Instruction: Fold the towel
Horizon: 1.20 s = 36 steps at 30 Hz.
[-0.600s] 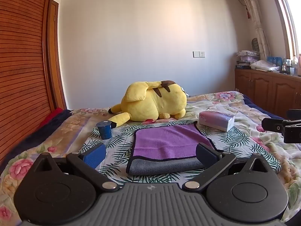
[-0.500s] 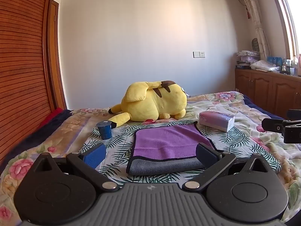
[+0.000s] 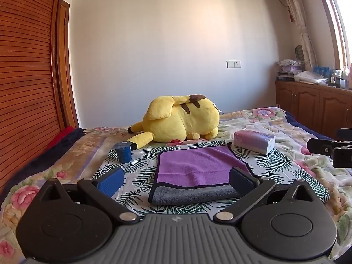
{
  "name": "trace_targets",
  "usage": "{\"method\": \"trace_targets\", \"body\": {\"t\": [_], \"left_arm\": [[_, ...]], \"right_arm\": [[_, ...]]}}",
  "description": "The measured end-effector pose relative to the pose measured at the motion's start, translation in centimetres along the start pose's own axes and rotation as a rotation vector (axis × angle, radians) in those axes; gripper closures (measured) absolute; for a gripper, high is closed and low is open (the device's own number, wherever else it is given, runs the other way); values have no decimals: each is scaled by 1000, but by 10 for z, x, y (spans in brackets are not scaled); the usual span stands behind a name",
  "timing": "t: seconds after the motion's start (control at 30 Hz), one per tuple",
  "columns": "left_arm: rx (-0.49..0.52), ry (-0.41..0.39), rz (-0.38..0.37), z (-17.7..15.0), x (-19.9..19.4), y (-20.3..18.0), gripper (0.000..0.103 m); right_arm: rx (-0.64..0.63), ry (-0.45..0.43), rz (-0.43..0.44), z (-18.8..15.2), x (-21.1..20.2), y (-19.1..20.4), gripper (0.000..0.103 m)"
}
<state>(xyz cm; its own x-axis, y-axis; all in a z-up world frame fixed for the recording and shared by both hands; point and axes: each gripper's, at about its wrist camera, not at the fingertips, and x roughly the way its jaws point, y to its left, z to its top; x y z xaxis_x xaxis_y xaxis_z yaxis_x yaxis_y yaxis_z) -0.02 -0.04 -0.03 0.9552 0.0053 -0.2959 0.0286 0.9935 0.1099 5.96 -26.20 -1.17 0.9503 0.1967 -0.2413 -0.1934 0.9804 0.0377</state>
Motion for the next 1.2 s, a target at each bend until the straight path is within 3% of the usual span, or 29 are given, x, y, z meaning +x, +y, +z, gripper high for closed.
{"method": "trace_targets", "body": {"t": [1.2], "left_arm": [[4,0,1,0,0,0,16]], "right_arm": [[3,1,0,0,0,1,0]]}}
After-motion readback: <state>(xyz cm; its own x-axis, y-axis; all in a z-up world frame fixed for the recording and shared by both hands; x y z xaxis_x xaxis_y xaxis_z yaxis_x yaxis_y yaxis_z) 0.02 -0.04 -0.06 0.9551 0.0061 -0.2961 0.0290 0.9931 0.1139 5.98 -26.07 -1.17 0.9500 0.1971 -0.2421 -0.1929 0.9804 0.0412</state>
